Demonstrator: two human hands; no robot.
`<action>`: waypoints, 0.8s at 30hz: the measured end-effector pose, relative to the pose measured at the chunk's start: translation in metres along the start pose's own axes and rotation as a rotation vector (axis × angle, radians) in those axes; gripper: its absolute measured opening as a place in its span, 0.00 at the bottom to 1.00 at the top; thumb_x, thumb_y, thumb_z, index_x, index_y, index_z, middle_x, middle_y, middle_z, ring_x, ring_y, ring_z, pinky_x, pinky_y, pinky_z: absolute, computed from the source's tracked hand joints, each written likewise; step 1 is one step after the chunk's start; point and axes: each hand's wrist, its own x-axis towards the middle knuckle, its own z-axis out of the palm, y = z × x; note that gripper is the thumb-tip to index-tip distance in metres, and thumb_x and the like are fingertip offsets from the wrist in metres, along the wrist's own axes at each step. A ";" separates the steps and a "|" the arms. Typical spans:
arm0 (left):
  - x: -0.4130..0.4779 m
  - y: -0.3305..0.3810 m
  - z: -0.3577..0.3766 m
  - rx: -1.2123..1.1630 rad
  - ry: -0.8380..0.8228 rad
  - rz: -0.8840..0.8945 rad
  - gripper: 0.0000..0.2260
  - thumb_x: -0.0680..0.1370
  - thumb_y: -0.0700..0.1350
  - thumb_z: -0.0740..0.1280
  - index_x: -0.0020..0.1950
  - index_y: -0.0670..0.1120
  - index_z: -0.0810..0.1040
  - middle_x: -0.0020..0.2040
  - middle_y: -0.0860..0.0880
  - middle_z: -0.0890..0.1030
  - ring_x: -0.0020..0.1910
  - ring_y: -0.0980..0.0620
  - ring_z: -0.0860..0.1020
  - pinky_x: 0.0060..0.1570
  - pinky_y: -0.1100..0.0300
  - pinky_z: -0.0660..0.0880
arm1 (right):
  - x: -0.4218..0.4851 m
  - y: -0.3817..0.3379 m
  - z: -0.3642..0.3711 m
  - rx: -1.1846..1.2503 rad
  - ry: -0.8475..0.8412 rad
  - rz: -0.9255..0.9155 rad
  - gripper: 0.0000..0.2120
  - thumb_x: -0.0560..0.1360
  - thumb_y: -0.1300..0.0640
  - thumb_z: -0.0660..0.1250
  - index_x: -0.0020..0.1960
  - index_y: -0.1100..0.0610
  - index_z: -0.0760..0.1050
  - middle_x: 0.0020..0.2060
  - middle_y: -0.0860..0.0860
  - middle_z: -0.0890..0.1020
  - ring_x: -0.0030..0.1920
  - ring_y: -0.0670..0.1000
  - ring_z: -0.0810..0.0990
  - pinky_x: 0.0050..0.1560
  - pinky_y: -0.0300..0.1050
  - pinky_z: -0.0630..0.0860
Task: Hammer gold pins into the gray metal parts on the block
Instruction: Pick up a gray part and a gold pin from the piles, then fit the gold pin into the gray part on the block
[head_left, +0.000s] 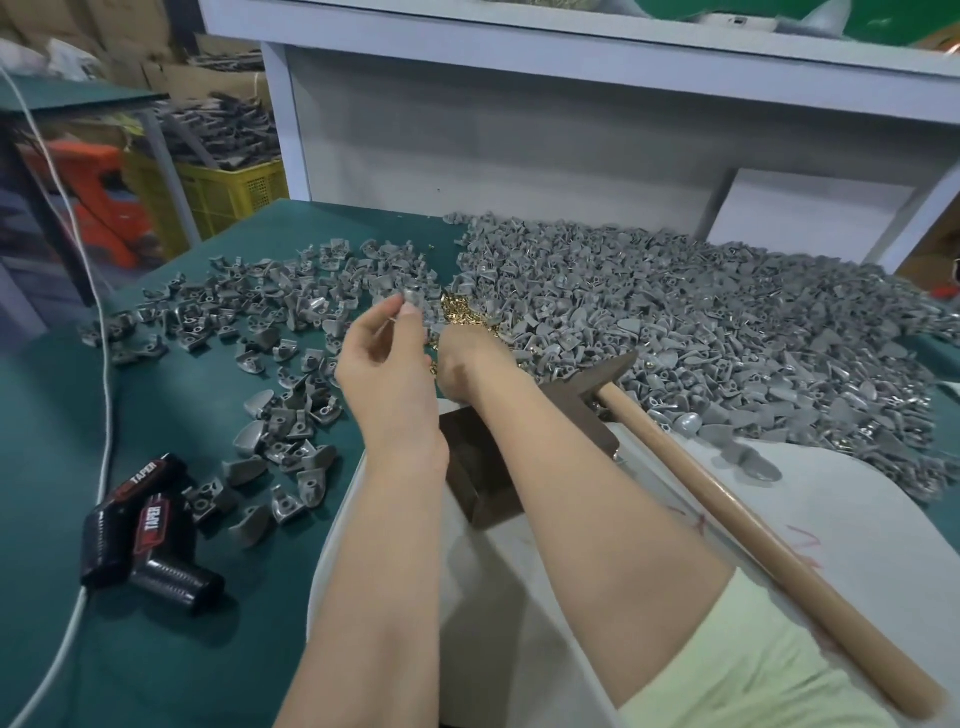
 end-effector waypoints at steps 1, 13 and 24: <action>-0.001 -0.001 0.001 0.030 -0.023 0.012 0.06 0.78 0.38 0.66 0.46 0.49 0.78 0.42 0.52 0.79 0.44 0.55 0.76 0.47 0.61 0.72 | 0.002 0.000 -0.003 0.030 0.014 0.024 0.03 0.74 0.65 0.61 0.43 0.62 0.73 0.52 0.59 0.80 0.45 0.58 0.76 0.43 0.44 0.70; -0.005 -0.007 0.008 0.117 -0.100 0.000 0.07 0.76 0.37 0.67 0.45 0.48 0.74 0.46 0.45 0.79 0.44 0.50 0.77 0.43 0.61 0.74 | -0.012 -0.009 -0.006 1.000 -0.107 0.055 0.20 0.83 0.61 0.47 0.73 0.65 0.56 0.74 0.56 0.60 0.44 0.44 0.68 0.21 0.27 0.64; -0.011 -0.003 0.008 0.207 -0.282 0.123 0.12 0.77 0.38 0.67 0.50 0.56 0.79 0.48 0.48 0.82 0.48 0.58 0.78 0.50 0.66 0.73 | -0.023 0.039 -0.034 0.636 0.337 -0.048 0.08 0.72 0.59 0.69 0.37 0.49 0.74 0.35 0.46 0.78 0.37 0.47 0.76 0.43 0.46 0.75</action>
